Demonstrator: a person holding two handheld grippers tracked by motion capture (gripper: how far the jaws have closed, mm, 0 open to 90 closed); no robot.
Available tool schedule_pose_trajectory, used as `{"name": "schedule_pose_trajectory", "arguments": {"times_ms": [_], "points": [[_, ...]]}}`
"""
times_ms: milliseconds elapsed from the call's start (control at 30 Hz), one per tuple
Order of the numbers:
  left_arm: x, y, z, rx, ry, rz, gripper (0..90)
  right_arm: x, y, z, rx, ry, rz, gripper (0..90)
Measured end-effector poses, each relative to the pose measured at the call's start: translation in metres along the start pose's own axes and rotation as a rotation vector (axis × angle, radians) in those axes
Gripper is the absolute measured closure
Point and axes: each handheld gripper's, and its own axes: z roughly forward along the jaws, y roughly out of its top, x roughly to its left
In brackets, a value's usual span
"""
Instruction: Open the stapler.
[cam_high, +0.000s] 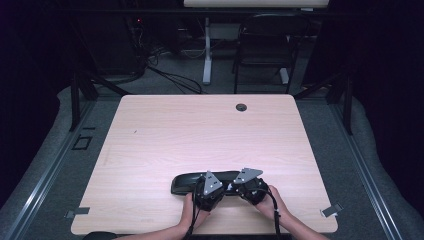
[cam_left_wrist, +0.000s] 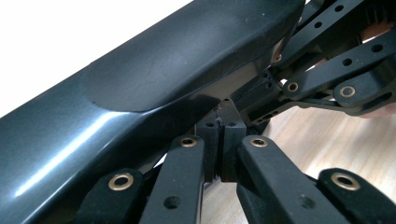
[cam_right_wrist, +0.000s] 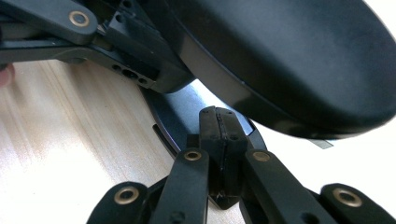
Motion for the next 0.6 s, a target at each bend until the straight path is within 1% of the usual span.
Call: {"name": "schedule_pose_trajectory", "arguments": {"times_ms": [67, 100, 133, 167, 200, 233, 267, 300, 367, 500, 533, 567, 600], "points": [[-0.0027, -0.0005, 0.0018, -0.016, 0.011, 0.004, 90.0, 0.0008, -0.0008, 0.0001, -0.006, -0.007, 0.000, 90.0], [-0.0042, -0.0006, 0.0030, -0.025, 0.016, 0.014, 90.0, 0.0032, -0.0020, -0.0001, -0.015, -0.023, 0.005, 90.0], [-0.0049, -0.0005, 0.0035, -0.026, 0.017, 0.015, 90.0, 0.0044, -0.0025, 0.0000, -0.018, -0.032, 0.012, 90.0], [-0.0053, -0.0003, 0.0040, -0.029, 0.018, 0.017, 90.0, 0.0061, -0.0033, 0.0009, -0.034, -0.041, 0.017, 90.0], [-0.0053, -0.0003, 0.0040, -0.029, 0.018, 0.017, 90.0, 0.0071, -0.0040, 0.0006, -0.036, -0.049, 0.003, 90.0], [-0.0059, -0.0004, 0.0045, -0.034, 0.020, 0.018, 90.0, 0.0079, -0.0048, 0.0003, -0.037, -0.054, 0.003, 90.0], [-0.0067, -0.0004, 0.0046, -0.034, 0.026, 0.019, 90.0, 0.0079, -0.0048, 0.0003, -0.037, -0.054, 0.003, 90.0], [-0.0084, -0.0006, 0.0054, -0.040, 0.037, 0.018, 90.0, 0.0075, -0.0062, 0.0003, -0.048, -0.054, 0.021, 90.0], [-0.0094, -0.0007, 0.0060, -0.044, 0.042, 0.020, 90.0, 0.0078, -0.0067, 0.0004, -0.053, -0.058, 0.028, 90.0], [-0.0096, -0.0011, 0.0062, -0.050, 0.042, 0.010, 90.0, 0.0092, -0.0077, 0.0004, -0.060, -0.068, 0.019, 90.0], [-0.0092, -0.0012, 0.0062, -0.053, 0.040, 0.010, 90.0, 0.0095, -0.0078, 0.0004, -0.060, -0.069, 0.023, 90.0], [-0.0090, -0.0011, 0.0060, -0.056, 0.042, 0.009, 90.0, 0.0094, -0.0083, 0.0005, -0.065, -0.067, 0.040, 90.0], [-0.0083, -0.0016, 0.0058, -0.057, 0.033, 0.016, 90.0, 0.0090, -0.0087, 0.0004, -0.068, -0.063, 0.046, 90.0]]}}
